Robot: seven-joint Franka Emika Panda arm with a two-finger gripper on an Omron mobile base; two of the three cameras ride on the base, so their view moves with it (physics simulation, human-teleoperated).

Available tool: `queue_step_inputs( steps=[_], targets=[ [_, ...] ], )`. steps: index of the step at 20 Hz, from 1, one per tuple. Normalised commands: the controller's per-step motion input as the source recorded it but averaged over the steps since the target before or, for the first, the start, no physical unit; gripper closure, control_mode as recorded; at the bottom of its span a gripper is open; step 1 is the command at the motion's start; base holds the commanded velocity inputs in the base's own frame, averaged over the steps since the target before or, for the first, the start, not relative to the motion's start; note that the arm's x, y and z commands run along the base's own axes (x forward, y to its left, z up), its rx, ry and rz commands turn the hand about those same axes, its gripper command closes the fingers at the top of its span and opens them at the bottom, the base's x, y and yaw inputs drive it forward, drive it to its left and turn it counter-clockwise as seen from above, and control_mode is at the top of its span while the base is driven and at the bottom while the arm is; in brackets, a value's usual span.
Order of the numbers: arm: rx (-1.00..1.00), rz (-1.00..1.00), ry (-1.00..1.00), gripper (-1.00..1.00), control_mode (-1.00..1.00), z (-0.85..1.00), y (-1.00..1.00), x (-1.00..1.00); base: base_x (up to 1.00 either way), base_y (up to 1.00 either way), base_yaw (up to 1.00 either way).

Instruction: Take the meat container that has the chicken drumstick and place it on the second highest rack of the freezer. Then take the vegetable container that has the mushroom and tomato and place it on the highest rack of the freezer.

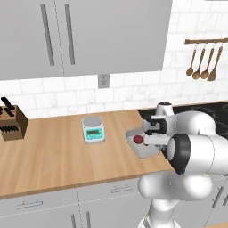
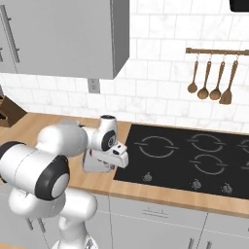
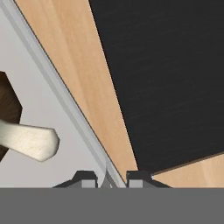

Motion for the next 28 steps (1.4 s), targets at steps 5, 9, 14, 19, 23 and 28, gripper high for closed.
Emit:
queue_step_inputs(
  steps=[5,9,14,19,23,28],
  targets=[
    [0.0,-0.04,-0.07,1.0,-1.0,0.36,0.0,-0.24,0.0,0.0,0.0],
    [0.04,-0.09,-0.06,1.0,-1.0,0.5,0.0,-0.39,0.0,0.0,0.0],
    [0.03,-0.07,-0.06,1.0,-1.0,0.56,0.01,-0.43,0.0,0.0,0.0],
    [0.01,-0.05,-0.01,1.0,-1.0,0.69,0.12,-0.33,0.0,0.0,0.0],
    [0.0,-0.01,0.0,1.0,-1.0,0.76,0.21,-0.5,0.0,0.0,0.0],
    [0.0,0.0,-0.1,1.0,-1.0,0.42,0.42,-0.67,0.0,0.0,0.0]
  ],
)
